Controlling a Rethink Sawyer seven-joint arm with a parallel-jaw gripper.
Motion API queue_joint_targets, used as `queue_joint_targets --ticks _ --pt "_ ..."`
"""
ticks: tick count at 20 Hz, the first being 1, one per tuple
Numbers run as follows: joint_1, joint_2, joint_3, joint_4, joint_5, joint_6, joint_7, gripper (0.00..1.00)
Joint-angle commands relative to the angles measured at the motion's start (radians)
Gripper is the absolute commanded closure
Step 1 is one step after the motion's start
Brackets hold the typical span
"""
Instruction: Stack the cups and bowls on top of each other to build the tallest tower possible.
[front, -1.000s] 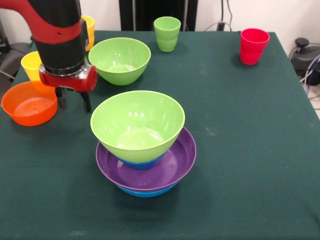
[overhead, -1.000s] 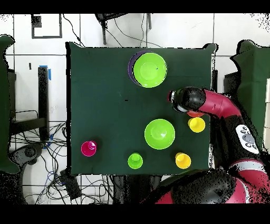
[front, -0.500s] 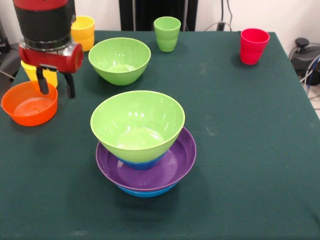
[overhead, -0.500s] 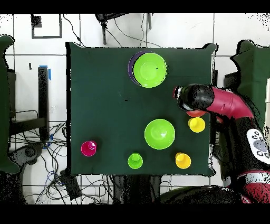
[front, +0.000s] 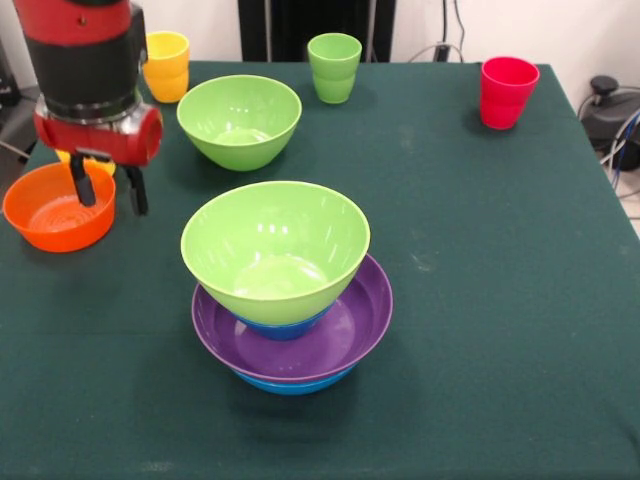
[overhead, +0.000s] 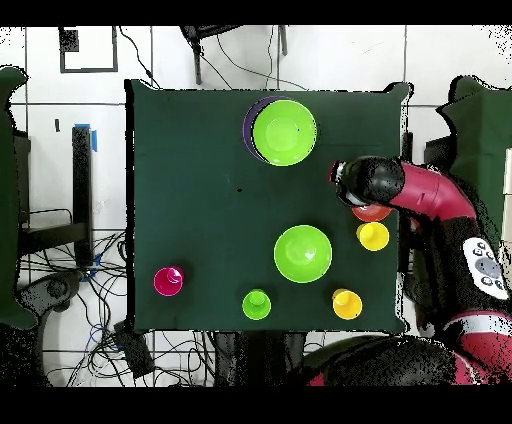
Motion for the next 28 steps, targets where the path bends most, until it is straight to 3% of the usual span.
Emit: queue_joint_targets --ticks 1,11,28 --pt "0.002 0.171 0.048 -0.095 -0.091 -0.059 -0.1 0.0" --pt "-0.018 0.167 0.043 -0.087 -0.094 -0.057 -0.117 0.0" --pt "-0.085 -0.013 0.061 0.08 -0.075 -0.001 -0.151 0.0"
